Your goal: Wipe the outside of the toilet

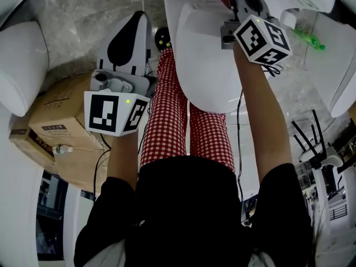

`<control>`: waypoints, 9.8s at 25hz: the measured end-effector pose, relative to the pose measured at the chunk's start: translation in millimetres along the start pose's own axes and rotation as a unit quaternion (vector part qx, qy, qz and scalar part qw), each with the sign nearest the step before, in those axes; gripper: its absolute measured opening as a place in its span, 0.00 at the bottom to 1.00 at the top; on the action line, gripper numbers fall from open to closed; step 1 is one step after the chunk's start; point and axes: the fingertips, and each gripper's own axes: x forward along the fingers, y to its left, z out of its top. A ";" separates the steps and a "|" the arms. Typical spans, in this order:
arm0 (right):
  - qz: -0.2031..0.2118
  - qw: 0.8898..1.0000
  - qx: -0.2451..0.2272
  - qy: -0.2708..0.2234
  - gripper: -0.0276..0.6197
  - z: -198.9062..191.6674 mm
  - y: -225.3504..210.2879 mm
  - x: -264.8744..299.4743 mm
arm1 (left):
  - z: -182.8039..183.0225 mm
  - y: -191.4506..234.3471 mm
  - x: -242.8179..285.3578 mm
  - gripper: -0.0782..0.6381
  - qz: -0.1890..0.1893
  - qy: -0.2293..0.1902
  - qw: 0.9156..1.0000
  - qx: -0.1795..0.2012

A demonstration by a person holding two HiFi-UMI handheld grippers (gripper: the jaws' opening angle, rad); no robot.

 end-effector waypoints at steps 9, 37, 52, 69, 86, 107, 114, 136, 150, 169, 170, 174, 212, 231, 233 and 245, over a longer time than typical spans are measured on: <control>-0.046 0.999 0.021 -0.010 0.13 10.9 -45.7 -15.8 | -2.1 -18.4 13.8 0.12 -0.011 0.008 1.000 0.007; -0.166 0.981 0.098 -0.037 0.13 30.8 -170.0 -76.5 | -7.7 -63.3 40.7 0.12 -0.038 0.019 0.999 0.025; -0.179 0.979 0.086 -0.040 0.13 45.1 -186.5 -110.1 | -4.9 -64.4 28.1 0.12 -0.034 0.008 0.999 0.020; 0.032 0.989 -0.139 0.050 0.13 19.1 -31.8 -79.7 | -5.1 -41.8 0.6 0.12 -0.010 -0.009 1.000 -0.003; 0.203 0.877 -0.385 0.204 0.13 -53.2 90.5 3.3 | -5.0 19.9 -22.7 0.12 0.041 -0.029 0.997 -0.050; 0.122 0.869 -0.371 0.304 0.13 -80.2 60.0 44.2 | -8.8 39.2 -28.6 0.12 0.053 -0.020 0.996 -0.067; 0.095 0.885 -0.346 0.296 0.13 -72.4 41.2 41.4 | -7.4 40.3 -29.3 0.12 0.054 -0.023 0.996 -0.063; 0.014 0.900 -0.325 0.290 0.13 -44.9 -44.5 13.0 | -9.1 7.1 -11.6 0.12 0.027 -0.012 0.998 -0.052; -0.022 0.910 -0.307 0.279 0.13 -26.9 -106.9 -11.7 | -14.4 -30.6 15.4 0.12 0.007 0.003 0.999 -0.039; -0.060 0.924 -0.263 0.271 0.13 -16.2 -170.1 -48.4 | -17.9 -79.2 47.7 0.12 -0.021 0.016 0.999 -0.023; -0.063 0.925 -0.261 0.269 0.13 -15.3 -173.1 -50.8 | -18.3 -81.4 48.3 0.12 -0.023 0.016 0.999 -0.023; -0.071 0.927 -0.257 0.263 0.13 -11.4 -182.6 -59.4 | -21.5 -89.8 49.2 0.12 -0.028 0.019 0.999 -0.020; 0.077 0.973 -0.113 -0.185 0.13 151.0 -108.2 -292.4 | 39.7 -254.6 19.7 0.12 -0.109 -0.051 0.990 0.068; 0.234 0.849 -0.009 -0.473 0.13 242.8 56.9 -566.1 | 105.2 -349.6 -111.1 0.12 -0.207 -0.063 0.971 0.105; 0.210 0.860 -0.034 -0.464 0.13 247.8 72.2 -586.3 | 110.1 -359.6 -124.1 0.12 -0.207 -0.050 0.972 0.100; 0.251 0.861 -0.039 -0.441 0.13 261.1 75.0 -658.8 | 161.7 -437.8 -200.4 0.12 -0.219 -0.126 0.947 0.200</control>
